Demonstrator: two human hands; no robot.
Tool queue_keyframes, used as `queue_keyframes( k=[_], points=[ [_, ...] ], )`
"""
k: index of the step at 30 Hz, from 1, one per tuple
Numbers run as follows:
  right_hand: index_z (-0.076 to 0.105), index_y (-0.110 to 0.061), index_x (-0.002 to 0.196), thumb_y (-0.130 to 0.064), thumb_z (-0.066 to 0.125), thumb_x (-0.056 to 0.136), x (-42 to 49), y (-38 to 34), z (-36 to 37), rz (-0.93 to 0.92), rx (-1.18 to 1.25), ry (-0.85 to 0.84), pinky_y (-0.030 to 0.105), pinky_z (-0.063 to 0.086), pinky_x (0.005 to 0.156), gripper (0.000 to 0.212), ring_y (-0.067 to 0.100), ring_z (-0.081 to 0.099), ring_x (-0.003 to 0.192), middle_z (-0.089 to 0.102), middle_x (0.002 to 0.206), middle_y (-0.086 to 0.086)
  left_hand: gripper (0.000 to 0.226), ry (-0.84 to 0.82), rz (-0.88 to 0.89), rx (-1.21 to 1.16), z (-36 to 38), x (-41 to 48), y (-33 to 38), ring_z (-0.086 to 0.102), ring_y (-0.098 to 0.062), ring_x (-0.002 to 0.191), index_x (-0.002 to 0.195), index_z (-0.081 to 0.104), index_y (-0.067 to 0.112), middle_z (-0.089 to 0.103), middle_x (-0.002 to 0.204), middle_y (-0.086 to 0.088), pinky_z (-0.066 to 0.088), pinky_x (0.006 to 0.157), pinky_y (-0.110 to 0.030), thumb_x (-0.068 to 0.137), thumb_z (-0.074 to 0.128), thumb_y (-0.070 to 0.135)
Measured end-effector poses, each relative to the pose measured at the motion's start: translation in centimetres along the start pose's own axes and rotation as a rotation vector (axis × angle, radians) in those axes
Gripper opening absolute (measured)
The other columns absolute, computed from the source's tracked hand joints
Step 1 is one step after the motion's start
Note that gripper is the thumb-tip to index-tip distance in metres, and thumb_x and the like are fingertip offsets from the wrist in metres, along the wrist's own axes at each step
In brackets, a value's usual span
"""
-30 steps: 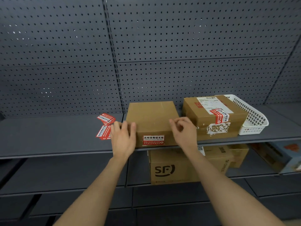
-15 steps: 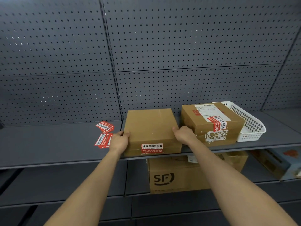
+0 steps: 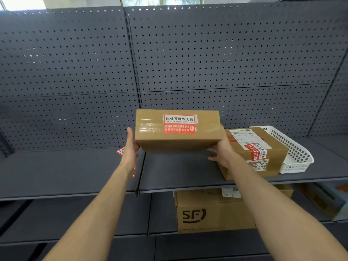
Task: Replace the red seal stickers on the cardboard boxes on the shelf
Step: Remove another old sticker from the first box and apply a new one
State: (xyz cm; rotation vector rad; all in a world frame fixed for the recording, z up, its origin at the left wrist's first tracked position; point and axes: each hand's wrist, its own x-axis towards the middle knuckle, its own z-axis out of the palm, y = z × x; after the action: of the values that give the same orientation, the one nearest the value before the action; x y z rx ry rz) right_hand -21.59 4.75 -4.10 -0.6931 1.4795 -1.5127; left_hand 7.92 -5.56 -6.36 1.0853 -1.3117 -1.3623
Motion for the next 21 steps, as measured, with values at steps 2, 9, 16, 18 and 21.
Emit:
queue_keyframes(
  k=[2, 9, 16, 18, 21],
  points=[
    [0.056, -0.041, 0.135, -0.077, 0.033, 0.101, 0.4, 0.7, -0.3, 0.002, 0.015, -0.034, 0.068, 0.037, 0.116, 0.055, 0.026, 0.059, 0.124, 0.064, 0.139, 0.003, 0.076, -0.039, 0.036, 0.027, -0.4, 0.3, -0.5, 0.044, -0.020, 0.154, 0.150, 0.056, 0.042, 0.061, 0.156, 0.004, 0.025, 0.131, -0.055, 0.095, 0.032, 0.087],
    [0.066, -0.026, 0.122, -0.050, 0.038, 0.110, 0.7, 1.2, -0.8, -0.019, 0.025, -0.061, 0.060, 0.048, 0.111, 0.039, 0.030, 0.065, 0.123, 0.072, 0.127, 0.010, 0.044, -0.046, -0.040, -0.012, -1.8, 0.7, -1.6, 0.054, -0.017, 0.085, 0.099, 0.067, 0.025, 0.071, 0.098, 0.003, 0.038, 0.085, -0.040, 0.086, 0.048, 0.062],
    [0.064, -0.037, 0.140, -0.094, 0.053, 0.078, 2.1, 3.1, -1.4, 0.044, -0.180, -0.095, 0.052, 0.040, 0.119, 0.085, 0.022, 0.063, 0.129, 0.071, 0.137, -0.006, 0.066, -0.173, -0.161, 0.003, -1.2, 0.3, -3.7, 0.072, -0.022, 0.114, 0.131, 0.073, 0.030, 0.080, 0.123, 0.001, 0.049, 0.106, -0.047, 0.098, 0.047, 0.080],
    [0.058, -0.032, 0.147, -0.077, 0.054, 0.092, 1.9, 4.1, -1.0, 0.062, -0.275, -0.095, 0.049, 0.039, 0.120, 0.071, 0.021, 0.059, 0.132, 0.064, 0.144, -0.008, 0.053, -0.180, -0.195, 0.054, -0.5, 0.1, -4.4, 0.075, -0.020, 0.114, 0.135, 0.070, 0.028, 0.080, 0.125, 0.001, 0.053, 0.101, -0.043, 0.097, 0.062, 0.065],
    [0.049, -0.019, 0.153, -0.047, 0.047, 0.111, 1.8, 5.3, -0.5, 0.098, -0.401, -0.069, 0.041, 0.044, 0.108, 0.051, 0.023, 0.057, 0.123, 0.059, 0.147, 0.001, 0.063, -0.135, -0.282, 0.081, 0.0, 0.5, -6.3, 0.079, -0.027, 0.110, 0.141, 0.063, 0.019, 0.081, 0.122, -0.005, 0.061, 0.101, -0.051, 0.087, 0.076, 0.049]
  ],
)
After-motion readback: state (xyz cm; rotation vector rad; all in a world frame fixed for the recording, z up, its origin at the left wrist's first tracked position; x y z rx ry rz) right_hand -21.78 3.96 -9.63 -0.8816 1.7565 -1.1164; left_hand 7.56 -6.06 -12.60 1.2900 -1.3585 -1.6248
